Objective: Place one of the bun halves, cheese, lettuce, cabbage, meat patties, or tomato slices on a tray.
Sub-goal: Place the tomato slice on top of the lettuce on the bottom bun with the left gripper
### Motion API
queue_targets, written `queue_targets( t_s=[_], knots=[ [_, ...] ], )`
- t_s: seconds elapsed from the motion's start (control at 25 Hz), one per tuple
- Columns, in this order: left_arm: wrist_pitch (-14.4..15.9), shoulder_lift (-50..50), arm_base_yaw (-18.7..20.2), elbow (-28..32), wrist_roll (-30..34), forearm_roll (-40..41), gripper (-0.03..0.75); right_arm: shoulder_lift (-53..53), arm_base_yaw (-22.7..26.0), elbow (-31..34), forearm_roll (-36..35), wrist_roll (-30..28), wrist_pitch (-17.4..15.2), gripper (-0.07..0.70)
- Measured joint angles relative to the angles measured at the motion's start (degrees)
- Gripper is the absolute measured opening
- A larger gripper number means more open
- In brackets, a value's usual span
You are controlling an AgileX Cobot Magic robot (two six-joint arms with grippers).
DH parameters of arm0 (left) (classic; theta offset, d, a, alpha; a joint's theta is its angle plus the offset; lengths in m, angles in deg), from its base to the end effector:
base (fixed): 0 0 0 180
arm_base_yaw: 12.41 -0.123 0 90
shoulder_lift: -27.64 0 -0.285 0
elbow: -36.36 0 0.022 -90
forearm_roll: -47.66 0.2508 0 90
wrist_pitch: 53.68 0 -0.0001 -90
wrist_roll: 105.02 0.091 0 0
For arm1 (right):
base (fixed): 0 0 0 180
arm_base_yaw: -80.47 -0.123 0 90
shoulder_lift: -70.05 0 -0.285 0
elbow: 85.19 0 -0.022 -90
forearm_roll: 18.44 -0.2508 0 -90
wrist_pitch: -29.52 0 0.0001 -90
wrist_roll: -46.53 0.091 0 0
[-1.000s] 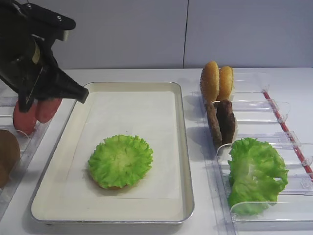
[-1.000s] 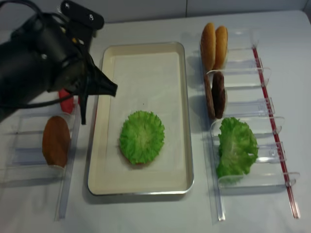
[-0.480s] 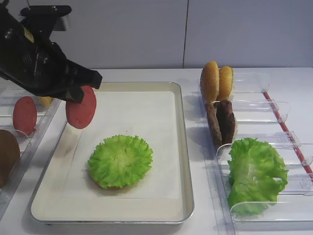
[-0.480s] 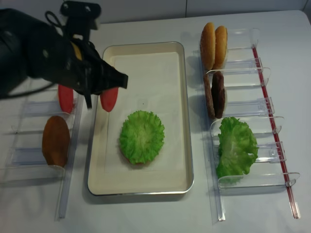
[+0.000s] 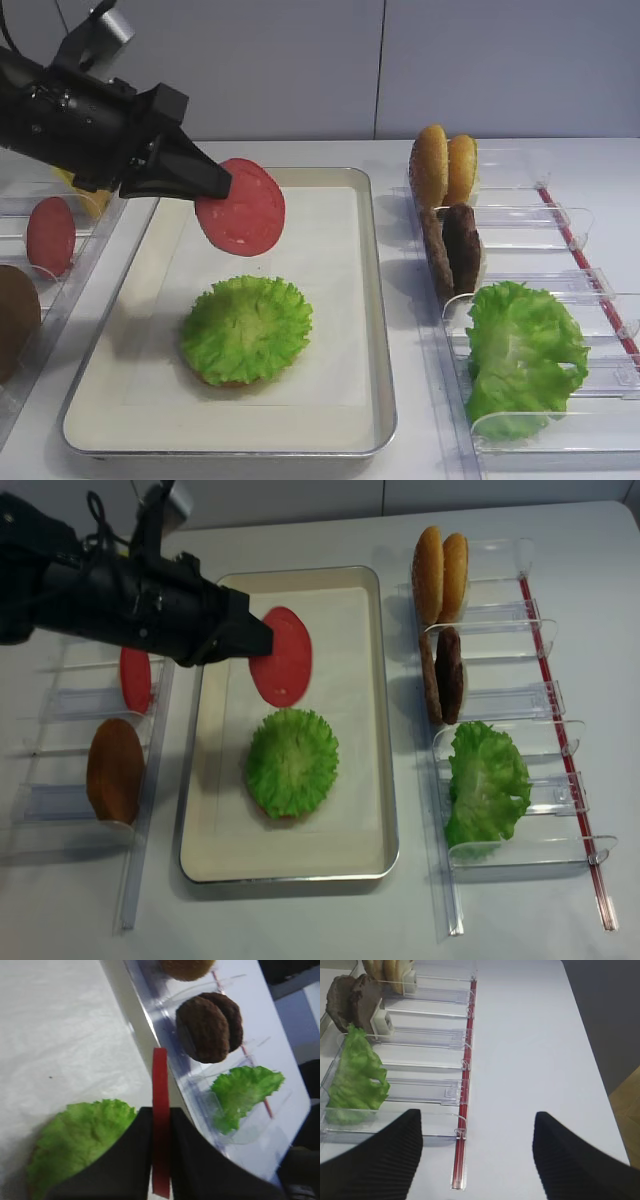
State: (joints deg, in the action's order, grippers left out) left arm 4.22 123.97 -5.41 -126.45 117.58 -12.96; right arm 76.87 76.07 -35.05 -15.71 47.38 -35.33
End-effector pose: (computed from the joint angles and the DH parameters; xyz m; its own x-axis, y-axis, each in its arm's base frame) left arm 0.2889 -0.1032 0.2724 -0.8782 0.0990 -0.4679 0.4199 0.6281 -0.6552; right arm -0.0072 -0.0045 0.2641 -0.5250 -0.0458 -0.8499 -0.0430 0.9987 -0.0273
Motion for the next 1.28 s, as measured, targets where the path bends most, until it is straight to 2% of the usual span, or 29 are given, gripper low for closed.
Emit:
queue_targets(
  t_s=[0.08, 0.16, 0.24, 0.6, 1.04, 1.28],
  knots=[
    [4.6, 2.2, -1.5, 0.0, 2.4, -2.7, 0.05, 0.0, 0.0, 0.0, 0.0, 0.0, 0.0, 0.491],
    [7.7, 4.3, -2.4, 0.0, 3.6, -3.5, 0.05, 0.0, 0.0, 0.0, 0.0, 0.0, 0.0, 0.491],
    [9.0, 6.0, -2.9, 0.0, 4.7, -3.7, 0.05, 0.0, 0.0, 0.0, 0.0, 0.0, 0.0, 0.491],
    [9.6, 8.2, -3.1, 0.0, 3.4, 2.4, 0.05, 0.0, 0.0, 0.0, 0.0, 0.0, 0.0, 0.491],
    [9.6, 8.8, -3.1, 0.0, 3.2, 1.6, 0.05, 0.0, 0.0, 0.0, 0.0, 0.0, 0.0, 0.491],
    [9.6, 11.8, -1.9, 0.0, 3.1, 2.1, 0.05, 0.0, 0.0, 0.0, 0.0, 0.0, 0.0, 0.491]
  ],
)
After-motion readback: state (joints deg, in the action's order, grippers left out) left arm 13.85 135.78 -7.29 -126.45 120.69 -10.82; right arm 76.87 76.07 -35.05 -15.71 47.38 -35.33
